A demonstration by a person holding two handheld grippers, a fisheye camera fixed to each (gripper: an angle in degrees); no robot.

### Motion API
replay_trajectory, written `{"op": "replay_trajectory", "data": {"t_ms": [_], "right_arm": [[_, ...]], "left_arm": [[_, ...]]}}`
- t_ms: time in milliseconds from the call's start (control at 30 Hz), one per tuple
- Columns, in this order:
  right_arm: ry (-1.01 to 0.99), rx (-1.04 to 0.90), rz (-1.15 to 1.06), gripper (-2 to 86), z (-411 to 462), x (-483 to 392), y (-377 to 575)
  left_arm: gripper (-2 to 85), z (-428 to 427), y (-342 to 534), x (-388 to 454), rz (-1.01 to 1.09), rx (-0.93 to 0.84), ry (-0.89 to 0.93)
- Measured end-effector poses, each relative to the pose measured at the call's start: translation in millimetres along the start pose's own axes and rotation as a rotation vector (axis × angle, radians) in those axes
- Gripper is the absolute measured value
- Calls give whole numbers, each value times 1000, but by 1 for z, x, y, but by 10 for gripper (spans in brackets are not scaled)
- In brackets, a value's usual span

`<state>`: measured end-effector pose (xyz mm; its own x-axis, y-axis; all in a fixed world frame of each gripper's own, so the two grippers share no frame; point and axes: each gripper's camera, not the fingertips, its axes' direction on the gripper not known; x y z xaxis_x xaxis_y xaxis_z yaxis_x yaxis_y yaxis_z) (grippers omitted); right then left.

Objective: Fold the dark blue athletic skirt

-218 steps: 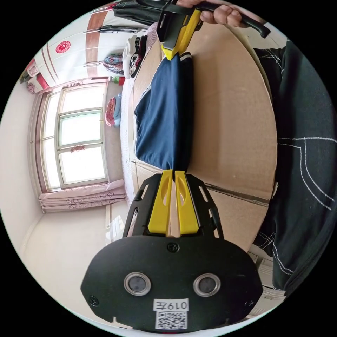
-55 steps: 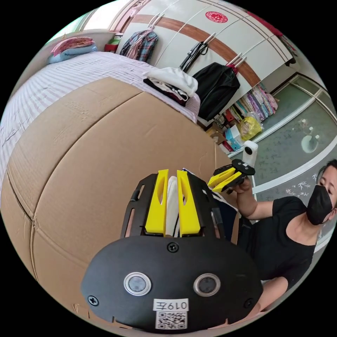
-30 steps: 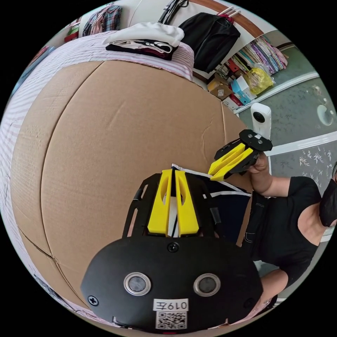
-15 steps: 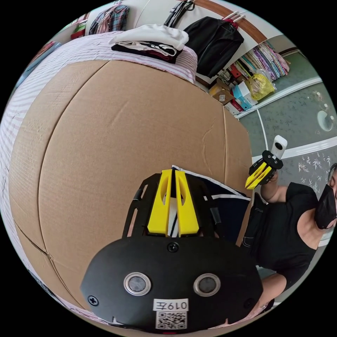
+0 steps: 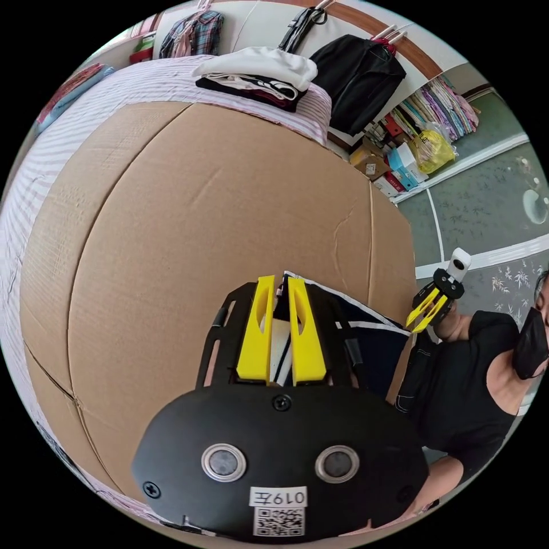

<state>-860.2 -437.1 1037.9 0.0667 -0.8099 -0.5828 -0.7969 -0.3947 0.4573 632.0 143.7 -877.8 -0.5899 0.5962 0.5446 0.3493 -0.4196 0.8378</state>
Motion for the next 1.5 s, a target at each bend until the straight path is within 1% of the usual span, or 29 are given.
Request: {"op": "replay_trajectory", "data": {"t_ms": [67,200,300,367,400,467,567,667,733,800,867,933,1000,1067,1100,1167,1267,1333,1433,1500], "right_arm": [[-19,-16,20,60,-3,-4,-2],[-41,-11,39,69,-9,-14,-7],[-70,6,74,68,-17,-15,-12],[-82,9,92,52,-21,-17,-18],[-77,8,91,45,-22,-19,-19],[-62,33,58,28,-30,-35,-27],[-30,78,-7,19,-49,-65,-37],[68,110,-38,13,-68,-87,-46],[128,82,-6,11,-68,-80,-51],[105,56,42,10,-63,-64,-54],[43,80,85,10,-65,-54,-56],[40,99,92,10,-70,-57,-60],[55,113,67,10,-76,-68,-66],[88,127,21,10,-84,-87,-77],[95,131,5,10,-86,-92,-81],[112,156,-53,10,-93,-112,-94],[149,159,-107,10,-99,-132,-111],[183,152,-136,10,-101,-142,-122],[235,199,-185,10,-111,-157,-136],[297,210,-129,10,-113,-147,-145]], "left_arm": [[10,-1,12,3,-30,33,-43],[11,-11,36,11,-62,128,-57],[10,-16,58,50,80,176,-24],[10,-8,77,94,230,164,37],[10,-5,82,104,257,156,36],[10,16,100,138,325,87,-23],[12,38,122,156,336,40,-77],[14,43,143,156,293,78,-30],[15,46,157,159,284,105,4],[17,54,168,166,281,99,2],[21,71,184,183,298,71,-17],[26,82,197,199,317,68,-17],[33,86,212,227,385,97,21],[52,93,233,288,569,118,33],[57,97,238,305,617,111,21],[73,118,253,367,778,54,-97],[74,150,273,424,934,-20,-268],[71,163,281,445,988,-48,-294],[66,167,283,462,1005,-72,-250],[64,169,281,466,966,-51,-245]]}}
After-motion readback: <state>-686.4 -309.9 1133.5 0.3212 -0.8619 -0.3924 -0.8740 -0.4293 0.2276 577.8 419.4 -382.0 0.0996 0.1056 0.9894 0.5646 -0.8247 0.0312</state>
